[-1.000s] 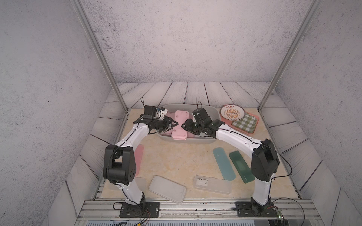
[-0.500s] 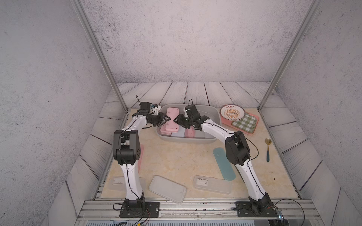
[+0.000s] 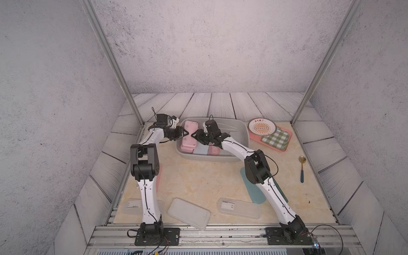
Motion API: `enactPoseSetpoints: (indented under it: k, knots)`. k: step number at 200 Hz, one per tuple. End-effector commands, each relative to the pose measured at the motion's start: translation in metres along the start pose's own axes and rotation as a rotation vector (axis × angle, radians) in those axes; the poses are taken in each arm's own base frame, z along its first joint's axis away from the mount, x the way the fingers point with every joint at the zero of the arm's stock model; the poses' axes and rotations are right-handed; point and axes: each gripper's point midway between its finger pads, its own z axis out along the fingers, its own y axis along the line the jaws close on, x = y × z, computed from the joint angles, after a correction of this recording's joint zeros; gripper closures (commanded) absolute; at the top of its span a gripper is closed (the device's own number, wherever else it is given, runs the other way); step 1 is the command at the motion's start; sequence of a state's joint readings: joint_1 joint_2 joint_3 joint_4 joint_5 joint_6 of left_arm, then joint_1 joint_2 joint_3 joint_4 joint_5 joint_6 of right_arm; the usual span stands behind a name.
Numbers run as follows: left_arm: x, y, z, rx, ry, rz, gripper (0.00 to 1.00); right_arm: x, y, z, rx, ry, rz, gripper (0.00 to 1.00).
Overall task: Put the pencil case into the storage box
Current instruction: Place the pencil case at the storage box, then move the storage box to the center of the board.
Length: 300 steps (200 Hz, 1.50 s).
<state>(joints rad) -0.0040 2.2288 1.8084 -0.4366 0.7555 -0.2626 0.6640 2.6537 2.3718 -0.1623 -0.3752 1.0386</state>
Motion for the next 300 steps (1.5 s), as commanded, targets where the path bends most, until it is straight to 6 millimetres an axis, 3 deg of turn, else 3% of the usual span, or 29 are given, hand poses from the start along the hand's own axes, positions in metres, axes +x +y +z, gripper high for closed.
enactPoseSetpoints:
  k: [1,11,22,26,29,32,86,108,140,165,175,187,211,234,261,300]
  knots:
    - [0.019,-0.001,0.009,-0.003,0.071,0.001,0.42,0.014,0.007,0.011,-0.048,0.029,-0.029,0.45]
    - [0.016,-0.004,0.001,-0.027,0.063,0.021,0.39,0.014,0.007,0.008,-0.044,0.028,-0.033,0.43]
    - [0.012,-0.01,-0.009,-0.049,0.05,0.056,0.26,0.013,0.008,0.004,-0.038,0.025,-0.035,0.42]
    - [0.011,-0.012,-0.014,-0.058,0.044,0.071,0.17,0.012,0.007,0.003,-0.036,0.025,-0.036,0.4]
    - [0.01,-0.014,-0.017,-0.064,0.038,0.083,0.04,0.012,0.009,0.002,-0.039,0.024,-0.039,0.39]
    - [0.008,-0.016,-0.02,-0.07,0.033,0.094,0.0,0.012,0.009,0.001,-0.038,0.023,-0.039,0.38]
    - [-0.005,-0.03,-0.075,-0.242,-0.04,0.273,0.0,0.01,0.02,-0.006,-0.056,0.02,-0.038,0.34]
    - [-0.01,-0.041,-0.107,-0.316,-0.077,0.323,0.0,0.005,0.028,-0.017,-0.034,0.013,-0.069,0.34]
    - [-0.006,-0.051,-0.155,-0.46,-0.079,0.366,0.0,-0.007,0.052,-0.071,0.044,-0.041,-0.279,0.31]
    - [0.017,-0.051,-0.177,-0.502,-0.022,0.355,0.0,-0.014,0.076,-0.146,0.119,-0.136,-0.472,0.3]
    - [0.026,-0.05,-0.177,-0.496,-0.028,0.317,0.02,-0.014,0.077,-0.184,0.184,-0.172,-0.528,0.3]
    - [0.037,-0.049,-0.17,-0.477,-0.015,0.256,0.1,-0.018,0.067,-0.23,0.26,-0.201,-0.548,0.3]
    - [0.045,-0.036,-0.142,-0.526,0.042,0.198,0.29,-0.03,0.01,-0.308,0.416,-0.183,-0.4,0.35]
    - [0.036,-0.022,-0.11,-0.507,0.065,0.16,0.35,-0.038,-0.045,-0.353,0.55,-0.13,-0.289,0.38]
    - [0.017,0.001,-0.085,-0.574,0.058,0.155,0.37,-0.054,-0.082,-0.366,0.613,-0.095,-0.202,0.39]
    - [0.0,0.026,-0.061,-0.62,0.06,0.165,0.39,-0.072,-0.117,-0.337,0.675,0.013,-0.162,0.4]
